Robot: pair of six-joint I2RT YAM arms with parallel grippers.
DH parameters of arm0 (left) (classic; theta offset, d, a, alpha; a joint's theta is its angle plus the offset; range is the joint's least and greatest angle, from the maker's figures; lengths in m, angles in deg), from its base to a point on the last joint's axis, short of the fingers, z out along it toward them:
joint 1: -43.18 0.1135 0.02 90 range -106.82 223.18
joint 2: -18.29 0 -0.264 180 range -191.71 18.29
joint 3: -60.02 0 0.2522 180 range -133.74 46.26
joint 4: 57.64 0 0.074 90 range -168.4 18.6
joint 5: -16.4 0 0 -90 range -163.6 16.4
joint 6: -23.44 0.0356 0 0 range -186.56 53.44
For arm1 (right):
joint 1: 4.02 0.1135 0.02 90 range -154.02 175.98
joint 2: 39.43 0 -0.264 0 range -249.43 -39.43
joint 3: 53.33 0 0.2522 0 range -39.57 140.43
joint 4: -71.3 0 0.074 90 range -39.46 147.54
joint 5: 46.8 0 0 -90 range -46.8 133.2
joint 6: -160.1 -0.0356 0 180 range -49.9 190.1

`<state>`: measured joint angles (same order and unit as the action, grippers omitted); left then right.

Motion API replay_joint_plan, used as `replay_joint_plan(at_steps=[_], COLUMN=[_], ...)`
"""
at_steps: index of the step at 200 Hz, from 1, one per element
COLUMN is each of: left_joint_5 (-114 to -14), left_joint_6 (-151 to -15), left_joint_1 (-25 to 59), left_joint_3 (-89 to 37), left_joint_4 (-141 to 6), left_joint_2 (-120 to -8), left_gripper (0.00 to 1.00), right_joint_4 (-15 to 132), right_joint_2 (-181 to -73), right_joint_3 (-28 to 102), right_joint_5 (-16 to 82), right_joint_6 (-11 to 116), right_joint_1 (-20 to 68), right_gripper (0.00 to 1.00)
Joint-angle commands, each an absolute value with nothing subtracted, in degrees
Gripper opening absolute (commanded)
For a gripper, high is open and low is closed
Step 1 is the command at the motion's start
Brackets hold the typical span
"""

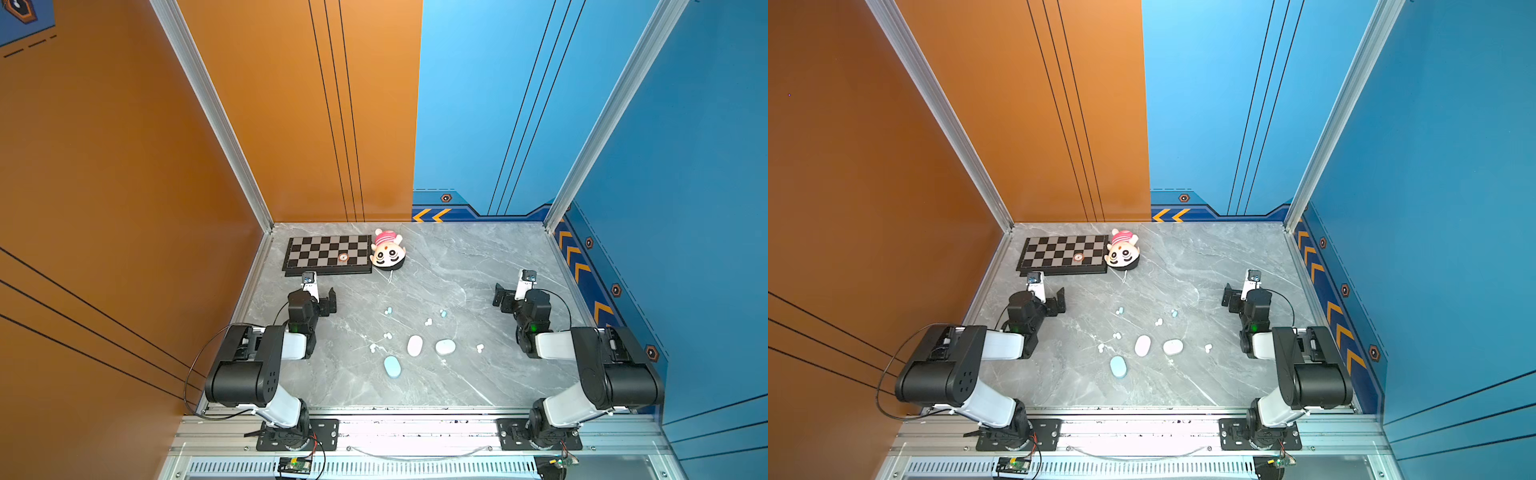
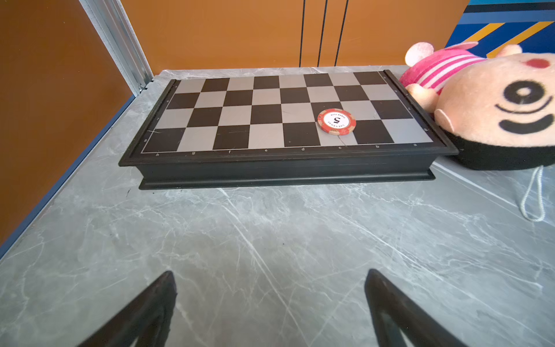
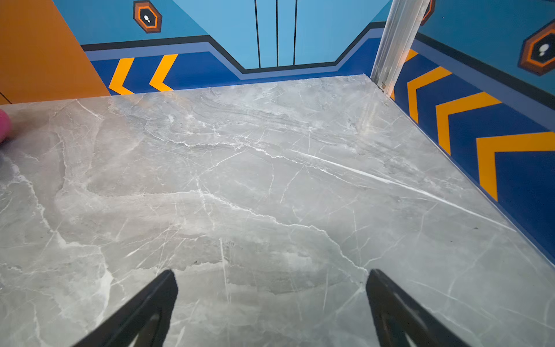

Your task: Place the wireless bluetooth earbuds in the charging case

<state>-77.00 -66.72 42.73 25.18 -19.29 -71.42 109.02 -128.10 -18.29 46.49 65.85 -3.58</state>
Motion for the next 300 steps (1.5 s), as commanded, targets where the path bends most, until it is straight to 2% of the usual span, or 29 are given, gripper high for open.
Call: replay_joint_plan(at_steps=[1,105,152,163,186,198,210,219,231,244,273,300], left_joint_5=[-78.1,-78.0,-73.0,-71.7,-70.6,-69.1,-68.9,-71.6,-76.4,-73.5,-65.9,-62.2], left_joint_6=[-65.9,-66.1,-66.8,-66.6,-66.1,-66.3,-68.5,-75.0,-84.9,-89.1,-85.0,-76.0], left_joint_1=[42.3,42.5,44.6,44.7,44.6,44.7,44.5,44.5,44.5,45.3,42.6,34.8], left_joint_3=[24.6,24.4,24.4,23.0,15.8,13.3,11.6,10.9,10.8,10.5,10.0,11.1], left_joint_4=[-18.5,-18.6,-19.1,-22.9,-40.8,-44.9,-47.0,-47.8,-48.3,-48.2,-48.3,-50.4], left_joint_2=[-71.2,-71.4,-70.7,-68.7,-62.0,-59.8,-58.0,-57.0,-56.2,-56.1,-56.5,-54.7], left_gripper=[0.98,0.98,0.98,0.98,0.98,0.98,0.98,0.98,0.98,0.98,0.98,0.98], right_joint_4=[109.2,109.2,108.7,103.2,81.0,71.4,61.5,57.2,59.4,57.3,38.4,24.9], right_joint_2=[-128.0,-128.0,-127.5,-124.4,-114.9,-111.6,-109.4,-108.3,-107.9,-108.2,-110.4,-113.7], right_joint_3=[-18.0,-18.0,-17.8,-16.1,-7.2,-1.8,3.6,6.3,6.5,7.6,16.0,22.3], right_joint_5=[47.4,47.3,47.9,49.7,49.7,47.7,47.9,42.6,31.4,27.2,31.8,39.3], right_joint_6=[66.4,66.4,66.3,66.2,64.2,57.9,45.6,38.6,32.8,29.1,33.2,32.2], right_joint_1=[-3.3,-3.3,-3.2,-2.9,-2.5,-3.1,-4.4,-7.0,-10.7,-11.5,-4.2,9.4], right_gripper=[1.00,1.00,1.00,1.00,1.00,1.00,1.00,1.00,1.00,1.00,1.00,1.00])
